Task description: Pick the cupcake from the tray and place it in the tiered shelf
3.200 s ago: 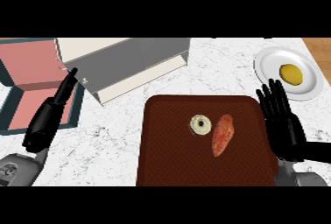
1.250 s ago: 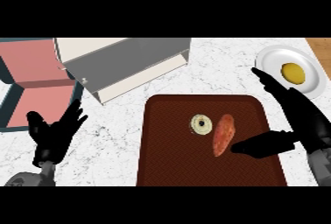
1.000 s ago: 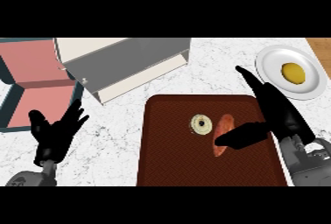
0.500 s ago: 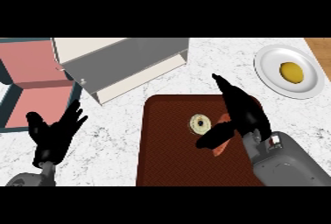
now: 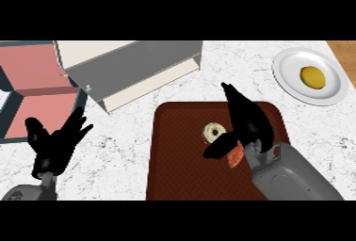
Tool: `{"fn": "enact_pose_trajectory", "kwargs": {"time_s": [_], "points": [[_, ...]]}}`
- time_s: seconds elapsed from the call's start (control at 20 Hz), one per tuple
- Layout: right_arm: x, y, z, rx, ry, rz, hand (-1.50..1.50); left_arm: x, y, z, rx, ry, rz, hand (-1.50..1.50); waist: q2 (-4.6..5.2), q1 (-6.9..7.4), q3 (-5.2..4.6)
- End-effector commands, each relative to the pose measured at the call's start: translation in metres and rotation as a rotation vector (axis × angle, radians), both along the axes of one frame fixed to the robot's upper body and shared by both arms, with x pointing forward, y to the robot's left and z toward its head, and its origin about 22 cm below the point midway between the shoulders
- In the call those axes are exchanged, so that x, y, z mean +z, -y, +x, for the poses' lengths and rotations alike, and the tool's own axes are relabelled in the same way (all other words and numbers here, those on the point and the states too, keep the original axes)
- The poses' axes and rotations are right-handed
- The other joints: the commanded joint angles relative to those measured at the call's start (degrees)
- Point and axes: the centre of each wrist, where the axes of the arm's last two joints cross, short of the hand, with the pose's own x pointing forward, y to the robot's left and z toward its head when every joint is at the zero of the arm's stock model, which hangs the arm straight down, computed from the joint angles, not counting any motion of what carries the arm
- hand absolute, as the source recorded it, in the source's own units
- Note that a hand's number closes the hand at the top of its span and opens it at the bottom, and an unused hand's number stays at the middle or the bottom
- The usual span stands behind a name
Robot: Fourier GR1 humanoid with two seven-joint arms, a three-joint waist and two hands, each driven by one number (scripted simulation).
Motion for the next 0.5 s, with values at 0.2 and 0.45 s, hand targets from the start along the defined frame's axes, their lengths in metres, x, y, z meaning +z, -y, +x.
{"fn": "enact_pose_trajectory", "kwargs": {"time_s": [0.2, 0.45], "points": [[-0.022, -0.007, -0.008, -0.1, -0.07, -0.051, -1.5, -0.019, 0.004, -0.008, 0.012, -0.067, -0.003, 0.0, 0.37, -0.35, -0.52], [-0.055, -0.009, 0.004, -0.136, -0.093, -0.112, -1.5, -0.012, -0.004, -0.021, 0.006, -0.084, -0.001, 0.0, 0.43, 0.39, -0.5]]}}
